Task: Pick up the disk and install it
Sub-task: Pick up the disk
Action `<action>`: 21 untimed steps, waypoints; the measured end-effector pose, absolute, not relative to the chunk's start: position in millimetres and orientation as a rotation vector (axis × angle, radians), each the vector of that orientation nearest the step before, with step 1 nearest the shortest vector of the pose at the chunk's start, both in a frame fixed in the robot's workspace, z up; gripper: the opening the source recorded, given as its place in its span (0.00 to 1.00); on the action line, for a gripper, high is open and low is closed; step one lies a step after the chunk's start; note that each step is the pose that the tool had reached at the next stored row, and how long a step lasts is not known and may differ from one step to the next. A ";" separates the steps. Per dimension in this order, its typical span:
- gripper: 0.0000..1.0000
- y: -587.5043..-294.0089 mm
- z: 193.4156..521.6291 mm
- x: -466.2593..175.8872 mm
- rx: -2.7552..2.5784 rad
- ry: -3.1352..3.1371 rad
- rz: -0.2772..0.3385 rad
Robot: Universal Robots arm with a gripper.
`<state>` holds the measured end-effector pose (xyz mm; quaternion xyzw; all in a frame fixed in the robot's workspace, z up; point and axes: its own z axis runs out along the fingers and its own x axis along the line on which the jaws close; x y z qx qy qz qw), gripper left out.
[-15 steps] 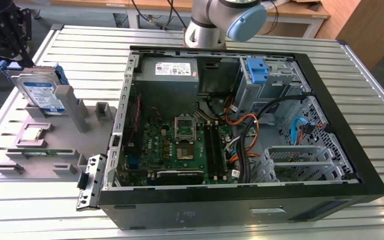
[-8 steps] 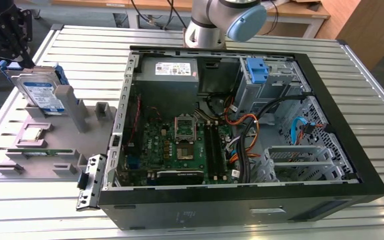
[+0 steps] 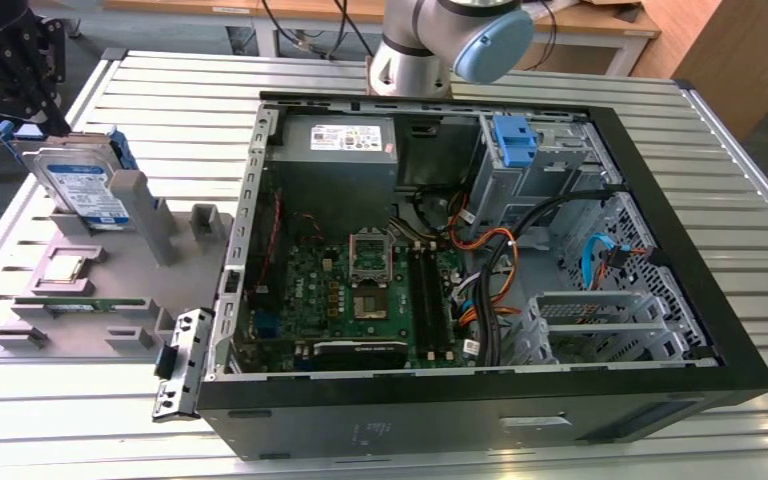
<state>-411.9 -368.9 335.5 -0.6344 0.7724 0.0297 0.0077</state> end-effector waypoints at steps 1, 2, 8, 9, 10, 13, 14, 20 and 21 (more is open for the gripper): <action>0.11 -368.9 335.2 -411.9 -1.983 2.414 0.094; 0.11 -368.9 335.0 -411.9 -1.983 2.414 0.094; 0.11 -368.9 334.6 -411.8 -1.983 2.414 0.094; 0.11 -368.9 334.2 -411.9 -1.983 2.414 0.095; 0.11 -368.9 334.2 -411.9 -1.983 2.414 0.095; 0.11 -368.9 334.2 -411.9 -1.982 2.413 0.096; 0.11 -368.9 334.2 -411.8 -1.982 2.413 0.096; 0.11 -368.9 334.2 -411.9 -1.982 2.413 0.096; 0.17 -368.9 334.2 -411.9 -1.982 2.413 0.096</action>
